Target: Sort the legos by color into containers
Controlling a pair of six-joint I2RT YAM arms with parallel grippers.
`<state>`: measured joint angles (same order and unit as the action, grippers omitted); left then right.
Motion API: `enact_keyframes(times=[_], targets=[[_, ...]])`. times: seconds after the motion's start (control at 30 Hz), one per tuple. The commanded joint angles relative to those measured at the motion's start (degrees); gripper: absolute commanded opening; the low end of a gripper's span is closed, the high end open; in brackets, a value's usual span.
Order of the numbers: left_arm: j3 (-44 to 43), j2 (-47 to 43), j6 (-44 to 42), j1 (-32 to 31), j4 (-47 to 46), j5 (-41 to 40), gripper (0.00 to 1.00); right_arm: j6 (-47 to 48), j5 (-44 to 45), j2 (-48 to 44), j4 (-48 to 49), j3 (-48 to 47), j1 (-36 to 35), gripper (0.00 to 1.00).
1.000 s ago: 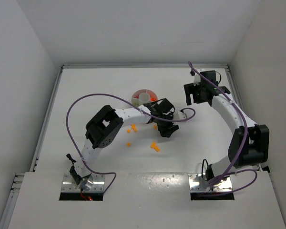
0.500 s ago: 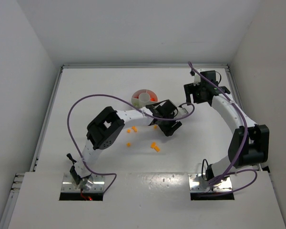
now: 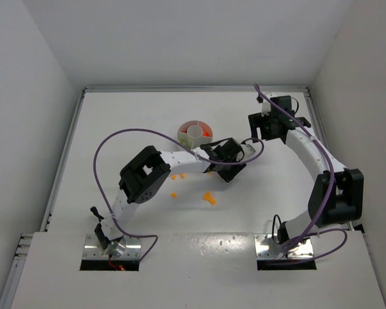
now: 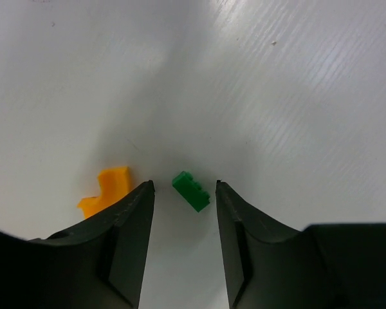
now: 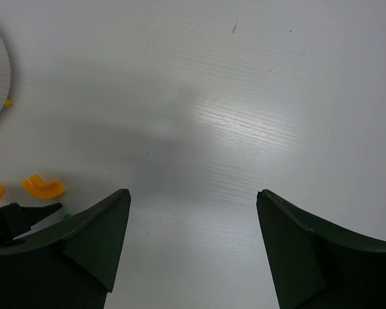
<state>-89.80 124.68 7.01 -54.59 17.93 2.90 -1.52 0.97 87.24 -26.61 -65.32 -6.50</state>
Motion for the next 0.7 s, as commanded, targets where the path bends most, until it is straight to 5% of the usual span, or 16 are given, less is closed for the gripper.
enact_keyframes(times=[0.0, 0.43, 0.67], targets=[[2.8, 4.2, 2.9, -3.1, 6.1, -1.3, 0.48, -0.2, -0.2, -2.3, 1.6, 0.1, 0.2, 0.80], [6.9, 4.3, 2.9, -5.0, 8.3, -4.7, 0.29, -0.2, -0.2, -2.3, 1.6, 0.1, 0.7, 0.80], [7.4, 5.4, 2.3, -3.8, 9.7, -5.2, 0.36, -0.2, -0.2, -2.3, 1.1, -0.4, 0.7, 0.80]])
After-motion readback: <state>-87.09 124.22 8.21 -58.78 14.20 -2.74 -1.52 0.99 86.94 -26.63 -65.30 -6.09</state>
